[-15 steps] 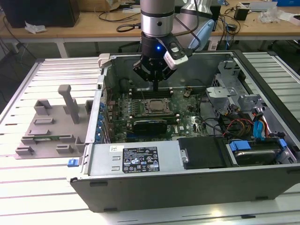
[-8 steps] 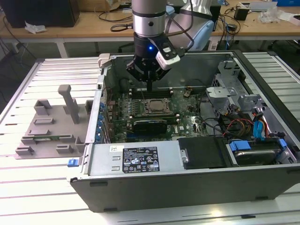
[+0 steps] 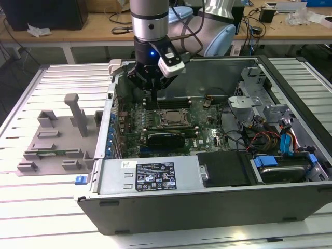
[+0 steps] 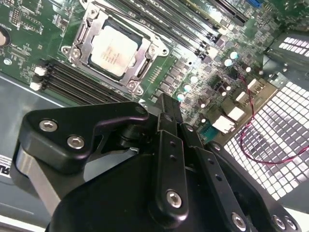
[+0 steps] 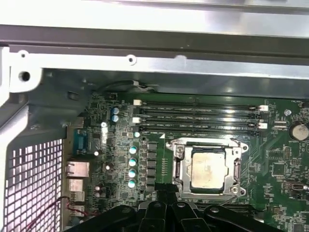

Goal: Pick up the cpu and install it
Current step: 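Install the first cpu locking lever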

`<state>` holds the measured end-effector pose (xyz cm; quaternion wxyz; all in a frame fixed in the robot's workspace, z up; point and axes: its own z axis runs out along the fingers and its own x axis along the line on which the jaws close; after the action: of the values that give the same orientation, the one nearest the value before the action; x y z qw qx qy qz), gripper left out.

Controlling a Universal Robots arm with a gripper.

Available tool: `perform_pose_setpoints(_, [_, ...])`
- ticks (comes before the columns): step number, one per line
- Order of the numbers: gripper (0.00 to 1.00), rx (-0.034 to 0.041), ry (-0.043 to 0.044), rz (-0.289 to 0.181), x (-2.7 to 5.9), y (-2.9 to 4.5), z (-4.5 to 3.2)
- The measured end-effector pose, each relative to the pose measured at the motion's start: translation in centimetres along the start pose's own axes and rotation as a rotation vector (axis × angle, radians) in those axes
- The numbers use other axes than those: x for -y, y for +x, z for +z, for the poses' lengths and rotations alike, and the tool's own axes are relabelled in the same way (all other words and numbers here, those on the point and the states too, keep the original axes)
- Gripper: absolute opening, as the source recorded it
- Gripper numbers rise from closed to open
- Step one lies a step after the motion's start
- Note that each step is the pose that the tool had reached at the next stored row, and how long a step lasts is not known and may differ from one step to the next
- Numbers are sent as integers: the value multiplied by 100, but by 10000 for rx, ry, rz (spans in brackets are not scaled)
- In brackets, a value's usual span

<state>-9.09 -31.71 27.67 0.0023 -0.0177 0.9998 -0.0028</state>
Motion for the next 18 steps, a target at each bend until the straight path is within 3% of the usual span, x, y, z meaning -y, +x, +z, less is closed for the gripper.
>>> perform_pose_setpoints(3, [11, -1, 1, -1, 1, 1, -1])
perform_pose_setpoints(5, [11, 3, -104, 1, 1, 3, 6])
perform_pose_setpoints(7, [11, 10, -296, 2, 0, 11, 23])
perform_pose_setpoints(8, [11, 15, -447, 2, 0, 18, 30])
perform_pose_setpoints(11, [11, 25, -727, 3, -1, 36, 42])
perform_pose_setpoints(14, [11, 34, -953, 4, -1, 54, 55])
perform_pose_setpoints(15, [11, 38, -1119, 6, -2, 62, 59])
perform_pose_setpoints(16, [11, 49, -1386, 6, -1, 70, 63])
perform_pose_setpoints(18, [11, 54, -1570, 7, -1, 77, 67])
